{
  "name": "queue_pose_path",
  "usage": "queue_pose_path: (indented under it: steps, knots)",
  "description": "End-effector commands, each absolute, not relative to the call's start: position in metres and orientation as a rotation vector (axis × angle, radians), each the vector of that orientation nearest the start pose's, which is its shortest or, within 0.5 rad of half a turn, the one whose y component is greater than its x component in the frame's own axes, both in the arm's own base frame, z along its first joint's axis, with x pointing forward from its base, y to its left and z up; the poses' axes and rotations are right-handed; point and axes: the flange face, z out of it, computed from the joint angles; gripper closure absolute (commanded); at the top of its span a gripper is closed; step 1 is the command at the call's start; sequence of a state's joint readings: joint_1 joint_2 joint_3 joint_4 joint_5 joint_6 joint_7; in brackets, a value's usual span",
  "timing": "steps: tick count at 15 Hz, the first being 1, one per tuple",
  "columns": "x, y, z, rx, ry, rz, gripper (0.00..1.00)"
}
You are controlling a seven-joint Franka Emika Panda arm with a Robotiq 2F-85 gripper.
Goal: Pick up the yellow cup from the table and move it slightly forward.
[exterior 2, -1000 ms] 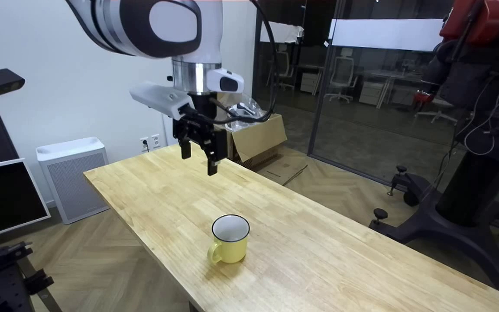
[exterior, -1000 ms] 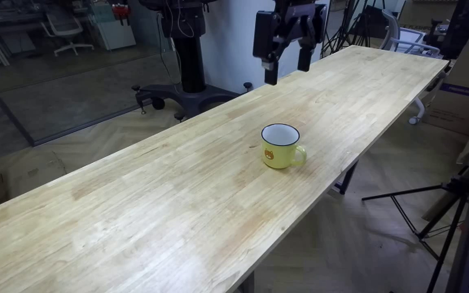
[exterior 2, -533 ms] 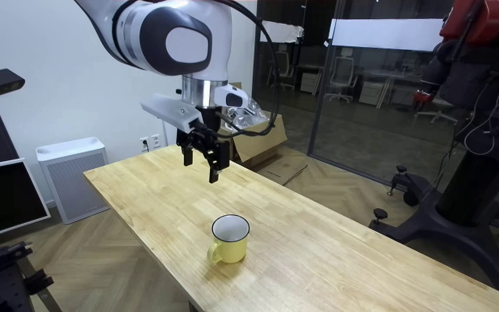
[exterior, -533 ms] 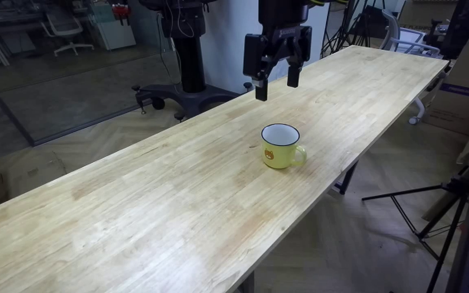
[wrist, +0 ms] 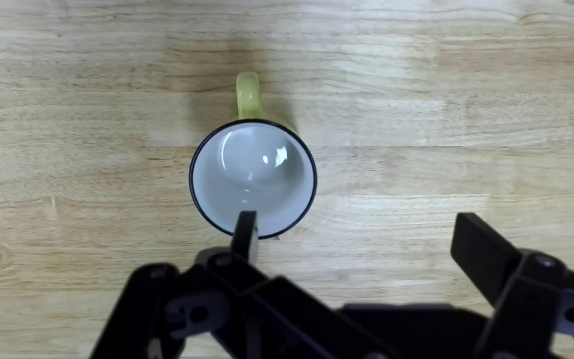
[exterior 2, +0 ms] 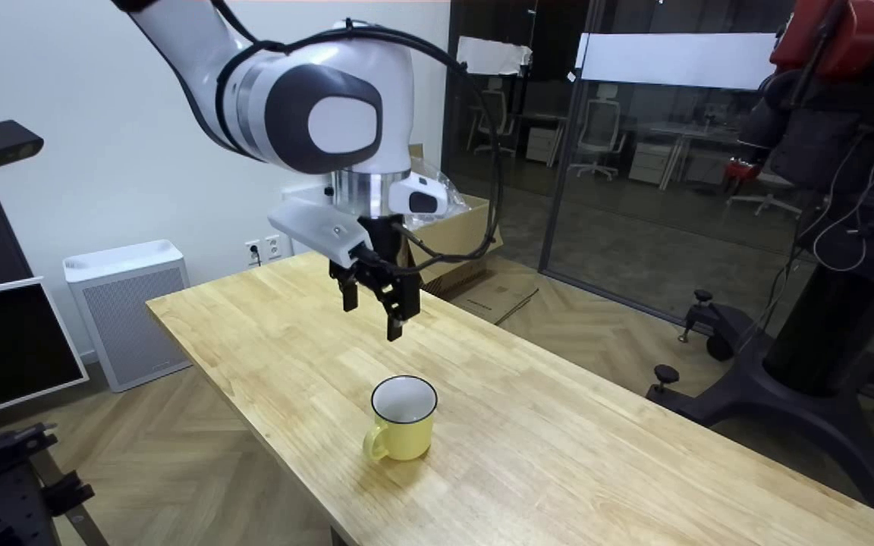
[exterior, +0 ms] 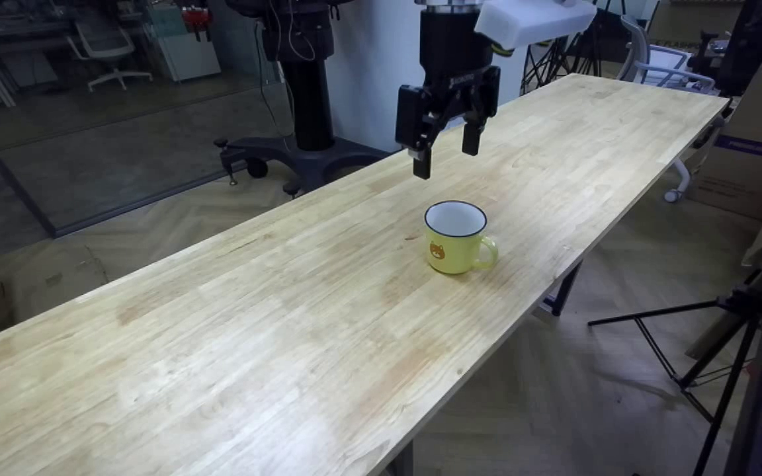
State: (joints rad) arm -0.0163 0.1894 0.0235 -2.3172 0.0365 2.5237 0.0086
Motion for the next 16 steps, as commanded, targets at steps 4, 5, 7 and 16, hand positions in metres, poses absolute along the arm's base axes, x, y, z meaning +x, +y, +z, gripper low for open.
queue_pose_path:
  steps: [4,5,7,16]
  knots:
    - [0.546,-0.007,0.209,-3.129,0.121,-0.016,0.0]
    - [0.548,-0.009,0.202,-3.131,0.121,-0.002,0.0]
    - [0.552,-0.012,0.188,-3.129,0.122,0.031,0.0]
    - [0.566,-0.008,0.139,-3.112,0.141,0.186,0.0]
